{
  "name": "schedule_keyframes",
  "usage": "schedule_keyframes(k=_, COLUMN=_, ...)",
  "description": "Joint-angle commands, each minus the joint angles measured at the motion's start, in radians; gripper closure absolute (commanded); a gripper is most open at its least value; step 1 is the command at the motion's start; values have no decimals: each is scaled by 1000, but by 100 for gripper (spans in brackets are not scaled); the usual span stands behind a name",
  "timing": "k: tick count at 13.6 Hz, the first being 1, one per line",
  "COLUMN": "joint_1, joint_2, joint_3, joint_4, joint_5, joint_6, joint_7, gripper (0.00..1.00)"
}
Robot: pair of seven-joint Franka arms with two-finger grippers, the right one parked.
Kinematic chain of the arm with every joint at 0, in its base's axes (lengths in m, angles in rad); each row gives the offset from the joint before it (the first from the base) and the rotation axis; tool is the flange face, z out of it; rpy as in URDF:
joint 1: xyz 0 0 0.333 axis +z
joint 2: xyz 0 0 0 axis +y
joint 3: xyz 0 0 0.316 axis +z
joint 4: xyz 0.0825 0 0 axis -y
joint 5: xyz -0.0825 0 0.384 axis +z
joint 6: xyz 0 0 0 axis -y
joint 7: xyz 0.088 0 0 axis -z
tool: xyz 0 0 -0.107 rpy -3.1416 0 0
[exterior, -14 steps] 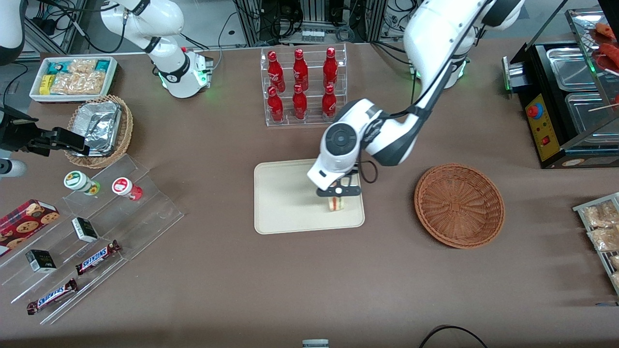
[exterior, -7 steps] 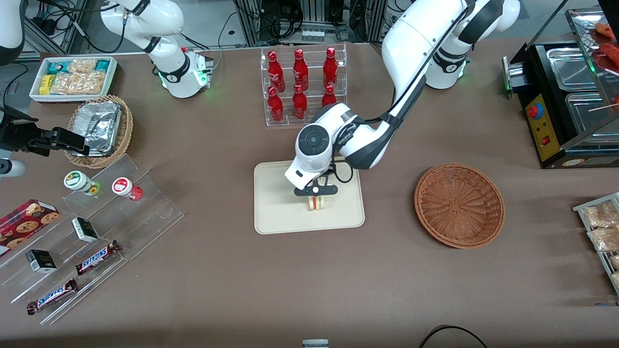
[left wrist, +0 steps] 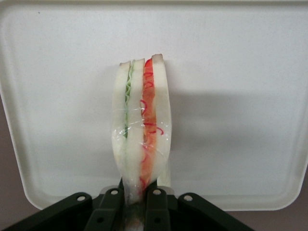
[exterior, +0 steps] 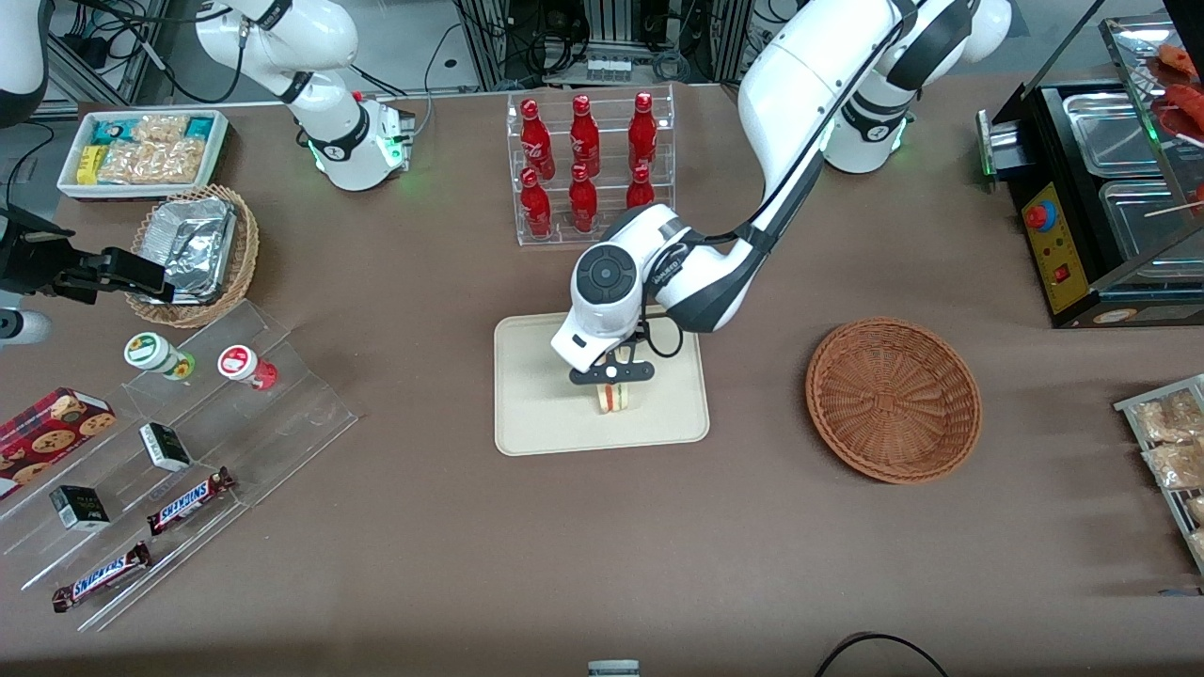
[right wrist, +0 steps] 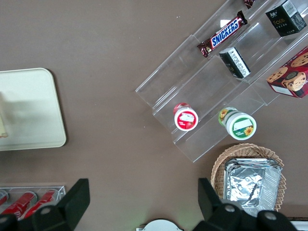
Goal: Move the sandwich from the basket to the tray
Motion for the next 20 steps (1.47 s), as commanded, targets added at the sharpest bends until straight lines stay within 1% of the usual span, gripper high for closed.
schedule_keyframes(k=1, joint_1=-21, joint_2=23, joint_3=16, joint_4=37, joint_5=31, joint_6=3, joint_7=-41, gripper=100)
schedule_keyframes(k=4, joint_1=-22, joint_2=33, joint_3=16, joint_4=37, joint_5=33, joint_6=4, joint_7=-53, gripper=100)
schedule_keyframes(k=9, joint_1=-33, joint_2=49, joint_3=15, joint_4=36, joint_5=61, joint_6=24, joint_7=-96, gripper=100)
schedule_keyframes(k=10, joint_1=-33, joint_2=47, joint_3=15, joint_4=37, joint_5=61, joint_6=24, joint_7=-101, gripper=53)
schedule_keyframes(k=11, joint_1=-32, joint_2=46, joint_3=15, joint_4=39, joint_5=61, joint_6=24, joint_7=-98, gripper=1)
schedule_keyframes(k=14, joint_1=-21, joint_2=23, joint_3=16, joint_4=54, joint_5=61, joint_6=6, joint_7=-88, gripper=0)
schedule_keyframes(k=20, joint_1=-6, joint_2=-79, joint_3=18, joint_4=62, joint_5=64, joint_6=-65, joint_7=-72, gripper=0)
